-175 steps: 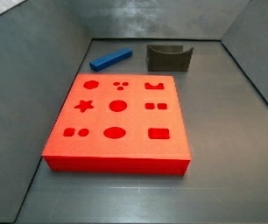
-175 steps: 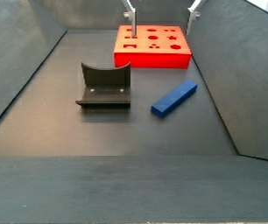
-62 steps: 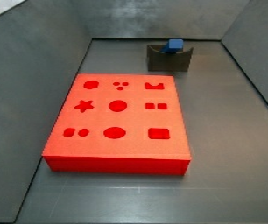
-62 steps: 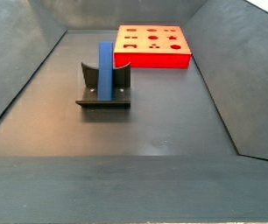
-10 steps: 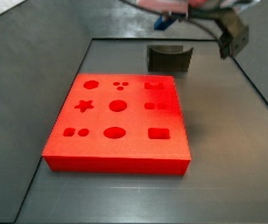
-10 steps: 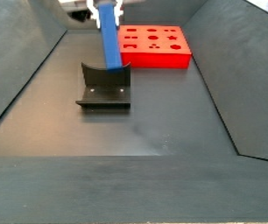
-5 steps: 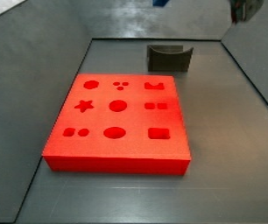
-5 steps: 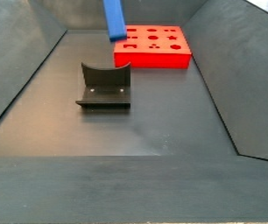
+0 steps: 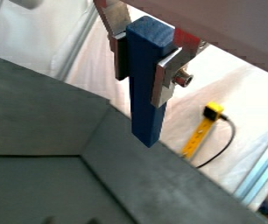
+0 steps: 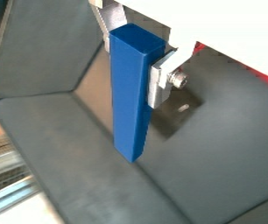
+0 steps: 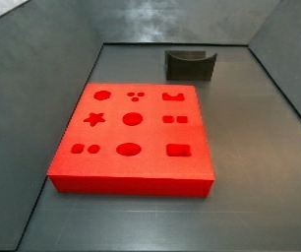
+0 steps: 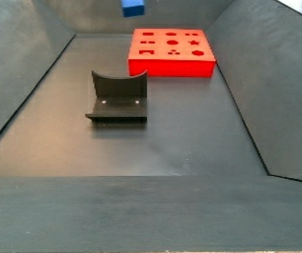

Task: Pick up the rectangle object. Move up. Place the rectangle object on the fixture. Regrasp the rectangle object. Move to above the board. Insert the rectangle object.
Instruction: Move to above the board, then insert the rectangle object.

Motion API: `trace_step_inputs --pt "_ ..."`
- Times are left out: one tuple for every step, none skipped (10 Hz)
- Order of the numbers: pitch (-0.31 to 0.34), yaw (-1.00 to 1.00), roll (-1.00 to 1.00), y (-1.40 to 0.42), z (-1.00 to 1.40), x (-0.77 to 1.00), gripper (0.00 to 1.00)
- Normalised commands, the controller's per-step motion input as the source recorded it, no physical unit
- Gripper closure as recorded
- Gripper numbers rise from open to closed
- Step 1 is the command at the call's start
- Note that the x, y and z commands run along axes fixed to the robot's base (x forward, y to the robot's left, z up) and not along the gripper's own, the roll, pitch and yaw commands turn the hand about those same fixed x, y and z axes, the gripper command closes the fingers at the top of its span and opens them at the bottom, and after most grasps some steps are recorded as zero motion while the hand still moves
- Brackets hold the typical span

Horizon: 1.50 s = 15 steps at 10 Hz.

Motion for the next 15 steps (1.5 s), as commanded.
trace_step_inputs --pt "-0.136 -0.09 -1.0 -1.0 0.38 -0.62 1.0" --pt "-0.142 -0.09 -1.0 -1.0 0.4 -0.65 1.0" --pt "-0.147 -0.1 -1.0 -1.0 0.37 -0.68 1.0" --pt "-0.146 -0.11 -1.0 -1.0 0.39 -0.68 1.0" --pt "-0.146 -0.12 -1.0 -1.0 0.4 -0.71 1.0" --pt "-0.135 -0.13 -1.0 -0.79 0.31 -0.6 1.0" --pt "-0.134 -0.14 -1.0 -0.49 0.2 -0.42 1.0" --pt "-0.127 -0.14 -1.0 -0.25 0.1 -0.26 1.0" --pt "-0.116 -0.14 -1.0 -0.06 0.02 -0.13 1.0" --pt "-0.113 -0.14 -1.0 -0.04 0.02 -0.09 1.0" --pt "-0.099 -0.12 -0.88 -0.01 0.02 -0.08 1.0" --pt "-0.086 -0.09 -0.67 0.0 0.0 -0.06 1.0" --pt "-0.057 -0.04 -0.4 0.02 0.0 -0.05 1.0" --pt "-0.043 -0.03 -0.26 0.01 0.0 -0.04 1.0" --pt "-0.014 0.0 0.0 -0.06 -0.08 0.01 1.0"
